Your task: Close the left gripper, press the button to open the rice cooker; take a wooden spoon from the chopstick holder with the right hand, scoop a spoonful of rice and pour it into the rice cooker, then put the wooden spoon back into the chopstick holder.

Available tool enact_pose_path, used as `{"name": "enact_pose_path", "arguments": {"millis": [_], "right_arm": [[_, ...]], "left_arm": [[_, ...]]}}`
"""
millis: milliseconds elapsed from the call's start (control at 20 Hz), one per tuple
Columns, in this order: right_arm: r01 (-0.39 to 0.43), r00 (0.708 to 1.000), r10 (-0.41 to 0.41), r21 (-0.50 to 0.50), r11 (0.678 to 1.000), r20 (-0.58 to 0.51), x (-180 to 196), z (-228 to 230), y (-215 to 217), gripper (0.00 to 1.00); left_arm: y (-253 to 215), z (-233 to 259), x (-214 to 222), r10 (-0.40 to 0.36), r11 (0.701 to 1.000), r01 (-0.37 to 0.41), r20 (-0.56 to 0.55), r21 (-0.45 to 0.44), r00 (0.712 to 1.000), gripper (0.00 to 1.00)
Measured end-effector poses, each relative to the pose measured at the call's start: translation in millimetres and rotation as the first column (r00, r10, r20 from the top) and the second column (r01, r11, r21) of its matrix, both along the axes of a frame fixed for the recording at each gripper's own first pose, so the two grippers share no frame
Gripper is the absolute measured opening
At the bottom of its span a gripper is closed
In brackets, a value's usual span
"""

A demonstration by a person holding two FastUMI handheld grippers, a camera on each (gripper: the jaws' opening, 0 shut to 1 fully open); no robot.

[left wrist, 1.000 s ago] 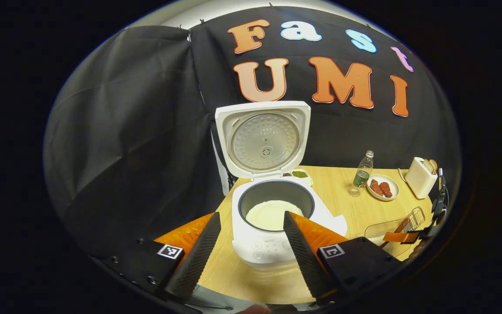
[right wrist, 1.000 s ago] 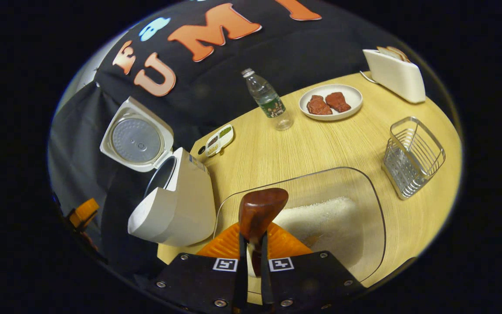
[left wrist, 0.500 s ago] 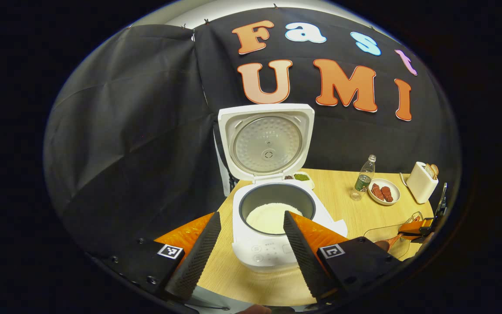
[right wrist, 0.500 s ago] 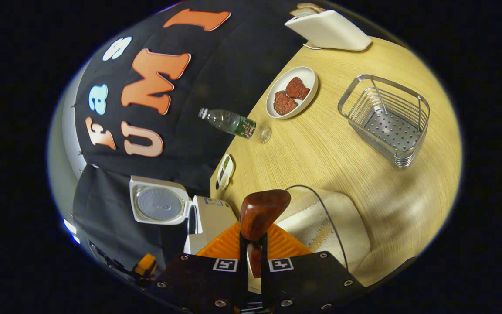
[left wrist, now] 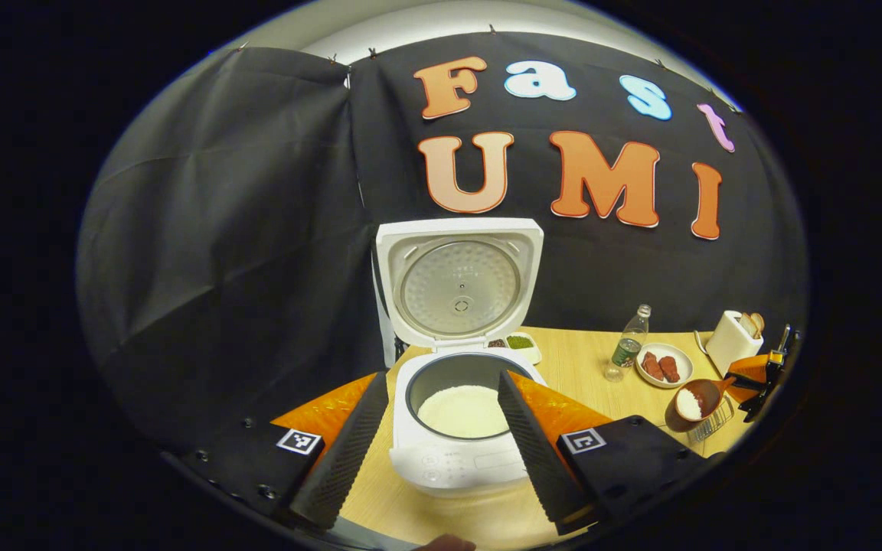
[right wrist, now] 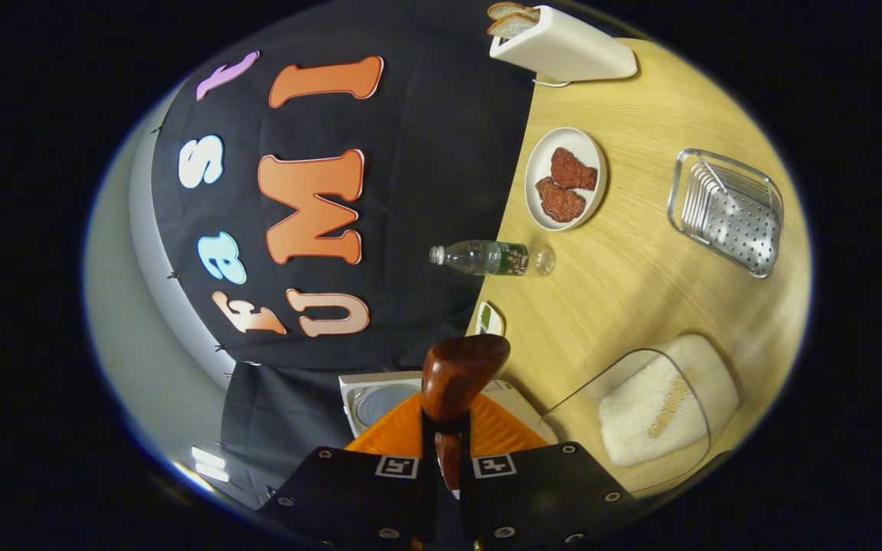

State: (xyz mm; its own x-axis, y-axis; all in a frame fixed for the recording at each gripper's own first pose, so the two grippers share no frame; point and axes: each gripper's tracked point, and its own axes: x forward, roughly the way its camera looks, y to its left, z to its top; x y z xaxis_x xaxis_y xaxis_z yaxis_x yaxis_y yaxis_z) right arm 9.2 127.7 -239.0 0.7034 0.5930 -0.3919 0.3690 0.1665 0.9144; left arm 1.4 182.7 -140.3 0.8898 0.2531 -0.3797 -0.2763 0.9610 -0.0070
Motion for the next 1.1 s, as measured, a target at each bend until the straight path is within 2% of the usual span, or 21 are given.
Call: {"name": "enact_pose_path", "arguments": {"millis": [150,250,600,700,800,1000,1100], "right_arm": [[0.007,1.000,-0.007,0.110,0.994,0.005,19.9,24.4,30.4,0.11],[-0.015,1.000,0.014,0.143,0.990,0.010,34.0,35.0,56.9,0.11],[-0.117,0.993,0.115,0.081,0.990,0.038,73.4,55.8,151.7,0.12],[-0.143,0.987,0.144,-0.019,0.989,0.067,88.3,54.7,175.6,0.11],[-0.189,0.975,0.205,-0.156,0.969,0.091,90.6,48.1,194.3,0.11],[-0.233,0.942,0.310,-0.412,0.881,0.128,105.0,39.8,225.6,0.11],[-0.233,0.922,0.356,-0.519,0.823,0.150,113.4,38.4,240.4,0.11]], "left_arm": [[18.9,0.9,-5.2,0.042,0.999,-0.042,0.015,-0.007,0.999,0.98],[33.7,3.1,-10.9,0.071,0.997,-0.070,0.027,-0.008,0.997,0.98],[94.9,0.2,-29.2,0.170,0.985,-0.170,0.037,-0.020,0.985,0.99],[113.5,-5.1,-33.1,0.193,0.981,-0.193,0.023,-0.015,0.981,0.99],[131.0,-11.1,-38.2,0.210,0.978,-0.210,0.014,-0.002,0.978,0.98],[154.8,-21.1,-44.2,0.219,0.976,-0.219,-0.002,0.021,0.976,0.99],[164.1,-25.5,-43.9,0.222,0.975,-0.221,-0.013,0.023,0.975,0.99]]}}
